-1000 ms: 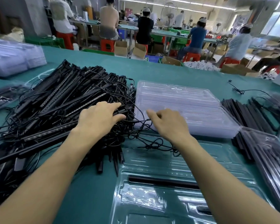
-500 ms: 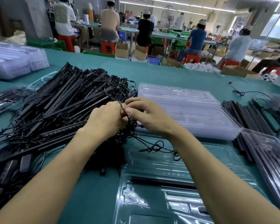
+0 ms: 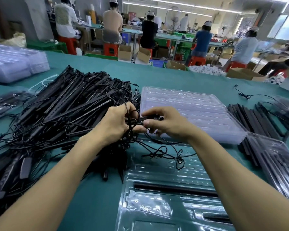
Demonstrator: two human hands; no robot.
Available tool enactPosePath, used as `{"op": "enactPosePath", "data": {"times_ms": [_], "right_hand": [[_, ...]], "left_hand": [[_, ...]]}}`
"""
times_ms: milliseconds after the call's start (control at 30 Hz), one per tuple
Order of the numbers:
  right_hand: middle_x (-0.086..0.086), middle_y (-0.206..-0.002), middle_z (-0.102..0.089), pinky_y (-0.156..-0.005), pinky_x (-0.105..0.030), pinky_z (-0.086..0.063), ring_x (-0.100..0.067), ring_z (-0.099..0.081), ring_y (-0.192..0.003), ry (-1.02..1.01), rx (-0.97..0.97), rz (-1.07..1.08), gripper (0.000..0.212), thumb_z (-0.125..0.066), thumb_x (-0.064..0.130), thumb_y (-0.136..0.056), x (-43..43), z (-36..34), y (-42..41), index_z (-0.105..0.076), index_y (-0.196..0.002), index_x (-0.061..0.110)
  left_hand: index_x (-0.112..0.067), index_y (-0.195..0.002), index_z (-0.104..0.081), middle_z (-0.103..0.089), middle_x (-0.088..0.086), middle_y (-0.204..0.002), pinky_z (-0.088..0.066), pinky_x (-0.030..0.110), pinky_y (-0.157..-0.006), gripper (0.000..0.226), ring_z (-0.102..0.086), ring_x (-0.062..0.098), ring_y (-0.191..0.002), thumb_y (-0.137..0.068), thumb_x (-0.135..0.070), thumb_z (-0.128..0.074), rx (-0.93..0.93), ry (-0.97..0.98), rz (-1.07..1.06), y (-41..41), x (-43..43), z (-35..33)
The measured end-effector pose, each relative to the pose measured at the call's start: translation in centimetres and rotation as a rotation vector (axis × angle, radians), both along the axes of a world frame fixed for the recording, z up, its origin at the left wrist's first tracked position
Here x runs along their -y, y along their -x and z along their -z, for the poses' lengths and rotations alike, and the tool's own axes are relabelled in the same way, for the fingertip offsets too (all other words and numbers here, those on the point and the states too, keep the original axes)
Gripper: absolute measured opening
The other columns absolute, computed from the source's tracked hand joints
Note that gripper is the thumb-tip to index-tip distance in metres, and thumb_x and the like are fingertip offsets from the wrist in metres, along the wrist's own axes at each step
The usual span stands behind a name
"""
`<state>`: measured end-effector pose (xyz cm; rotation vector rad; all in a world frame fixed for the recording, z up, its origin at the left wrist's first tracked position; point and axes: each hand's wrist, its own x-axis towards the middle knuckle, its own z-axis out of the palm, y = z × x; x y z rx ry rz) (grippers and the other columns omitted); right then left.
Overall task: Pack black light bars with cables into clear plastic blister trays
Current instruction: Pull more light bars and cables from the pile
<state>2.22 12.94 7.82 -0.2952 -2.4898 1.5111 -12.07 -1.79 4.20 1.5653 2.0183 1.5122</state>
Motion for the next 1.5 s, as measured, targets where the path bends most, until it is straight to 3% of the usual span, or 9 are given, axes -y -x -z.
{"op": "enactPosePath", "data": {"times_ms": [167, 400, 500, 700, 833, 1067, 1300, 1400, 1500], "right_hand": [[-0.015, -0.091, -0.065, -0.059, -0.022, -0.057, -0.021, -0.071, -0.066, 0.39, -0.209, 0.428, 0.01, -0.058, 0.001, -0.093, -4.2, -0.4, -3.4, -0.065, -0.092, 0.007], [0.001, -0.072, -0.073, -0.059, -0.021, -0.055, -0.014, -0.069, -0.061, 0.529, -0.61, 0.874, 0.018, -0.049, 0.007, -0.099, -10.0, -0.4, -15.9, -0.062, -0.089, 0.015], [-0.001, -0.078, -0.068, -0.055, -0.018, -0.055, -0.003, -0.067, -0.059, 0.276, -0.528, 1.094, 0.015, -0.051, 0.016, -0.099, -11.1, 0.1, -21.3, -0.065, -0.094, 0.017], [-0.003, -0.081, -0.058, -0.05, -0.015, -0.054, -0.013, -0.065, -0.058, 0.323, -0.489, 1.215, 0.024, -0.05, 0.003, -0.099, -10.3, 2.9, -21.3, -0.054, -0.081, 0.018], [-0.009, -0.087, -0.064, -0.056, -0.015, -0.056, -0.006, -0.067, -0.056, 0.289, -0.315, 1.063, 0.012, -0.056, -0.001, -0.095, -9.7, 4.5, -19.5, -0.061, -0.095, 0.01], [-0.011, -0.108, -0.065, -0.093, -0.043, -0.047, -0.028, -0.059, -0.101, -0.907, 0.065, 0.876, 0.022, -0.066, 0.014, -0.088, -5.2, 3.4, -15.9, -0.069, -0.11, 0.013], [0.016, -0.09, -0.065, -0.087, -0.033, -0.051, -0.008, -0.059, -0.095, -0.579, 0.418, 0.22, 0.052, -0.068, 0.05, -0.083, 0.9, 4.6, -9.9, -0.056, -0.13, 0.03], [0.016, -0.064, -0.061, -0.061, -0.011, -0.04, 0.004, -0.056, -0.065, -0.493, 0.308, 0.194, 0.023, -0.066, 0.03, -0.087, 1.4, 4.4, -9.6, -0.071, -0.109, 0.026], [0.002, -0.062, -0.057, -0.055, -0.024, -0.035, -0.003, -0.045, -0.057, -0.483, 0.236, 0.089, 0.017, -0.065, 0.034, -0.088, 2.4, 4.2, -9.1, -0.071, -0.079, 0.02]], "left_hand": [[-0.022, -0.115, -0.056, -0.069, -0.004, -0.102, -0.049, 0.012, -0.086, 0.029, -0.066, 0.006, -0.093, -0.09, -0.014, -0.069, -0.015, -0.186, -0.257, 1.3, 1.5, 0.8], [-0.038, -0.085, -0.059, -0.066, -0.006, -0.093, -0.042, 0.029, -0.067, 0.033, -0.055, 0.016, -0.076, -0.096, -0.009, -0.047, -0.031, 0.29, -0.653, 2.6, 3.2, 1.9], [-0.023, -0.087, -0.051, -0.056, -0.003, -0.084, -0.034, 0.031, -0.058, 0.017, -0.05, 0.02, -0.071, -0.091, -0.009, -0.042, -0.19, -0.043, -0.793, 0.4, 3.6, 2.4], [-0.023, -0.097, -0.07, -0.068, -0.006, -0.093, -0.049, 0.037, -0.076, 0.026, -0.061, 0.019, -0.085, -0.086, -0.038, -0.052, -0.831, 0.025, -0.122, -3.9, 1.6, 3.3], [-0.048, -0.134, -0.046, -0.046, -0.012, -0.135, -0.03, 0.043, -0.101, 0.05, -0.04, 0.016, -0.126, -0.088, -0.067, -0.043, -0.895, 0.483, -0.194, -4.1, -0.1, 4.3], [-0.036, -0.101, -0.067, -0.048, -0.008, -0.133, -0.024, 0.053, -0.105, 0.025, -0.041, 0.018, -0.126, -0.092, -0.055, -0.053, -1.026, 0.453, -0.241, -4.3, -0.8, 4.6], [-0.022, -0.084, -0.069, -0.068, 0.002, -0.116, -0.043, 0.054, -0.098, 0.025, -0.064, 0.024, -0.108, -0.067, -0.022, -0.087, -0.803, 0.205, -0.26, -4.7, 0.9, 4.1], [-0.018, -0.084, -0.069, -0.069, 0.004, -0.111, -0.044, 0.047, -0.093, 0.028, -0.066, 0.027, -0.103, -0.064, -0.016, -0.089, -0.732, 0.1, -0.334, -4.9, 1.3, 3.9], [-0.013, -0.082, -0.068, -0.07, 0.008, -0.108, -0.045, 0.045, -0.088, 0.026, -0.067, 0.028, -0.098, -0.066, -0.012, -0.088, -0.665, 0.015, -0.415, -5.5, 1.1, 3.7]]}}
